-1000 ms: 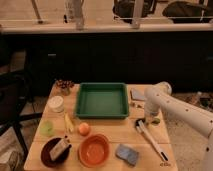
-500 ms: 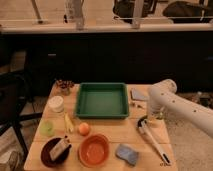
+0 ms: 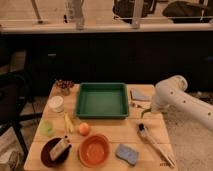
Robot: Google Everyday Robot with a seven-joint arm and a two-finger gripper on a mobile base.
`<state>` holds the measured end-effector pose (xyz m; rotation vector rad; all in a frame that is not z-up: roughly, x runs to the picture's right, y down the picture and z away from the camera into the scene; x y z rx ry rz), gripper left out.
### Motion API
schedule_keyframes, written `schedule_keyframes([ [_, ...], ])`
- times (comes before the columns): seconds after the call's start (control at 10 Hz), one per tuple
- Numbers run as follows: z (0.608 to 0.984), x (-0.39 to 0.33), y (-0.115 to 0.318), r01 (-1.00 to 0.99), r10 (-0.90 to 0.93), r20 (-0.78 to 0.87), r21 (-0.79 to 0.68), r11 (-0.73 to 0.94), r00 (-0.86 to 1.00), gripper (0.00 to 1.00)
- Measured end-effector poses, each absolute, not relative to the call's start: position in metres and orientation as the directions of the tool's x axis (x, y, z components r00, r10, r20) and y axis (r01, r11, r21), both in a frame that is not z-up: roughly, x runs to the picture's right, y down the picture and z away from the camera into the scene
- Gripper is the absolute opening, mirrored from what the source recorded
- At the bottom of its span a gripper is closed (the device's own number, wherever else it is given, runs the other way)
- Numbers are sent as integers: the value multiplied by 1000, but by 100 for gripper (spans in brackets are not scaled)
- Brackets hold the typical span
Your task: Place pepper in plastic cup
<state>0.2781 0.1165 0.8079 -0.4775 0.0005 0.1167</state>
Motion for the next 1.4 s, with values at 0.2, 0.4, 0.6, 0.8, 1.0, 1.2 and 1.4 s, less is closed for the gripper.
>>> schedule_keyframes([
  [0.2,802,271,110,-105,115,-4,-445,890,993,0],
  [0.4,791,253,101,-73,100,41,-425,902,994,0],
  [0.6,764,229,90,-22,65,92,-402,915,994,0],
  [0.8,736,197,82,45,12,144,-381,924,990,0],
  [1.0,707,163,83,120,-52,195,-357,926,979,0],
  [1.2,692,142,85,160,-87,221,-342,926,971,0],
  [1.4,693,143,85,162,-89,219,-341,926,972,0],
])
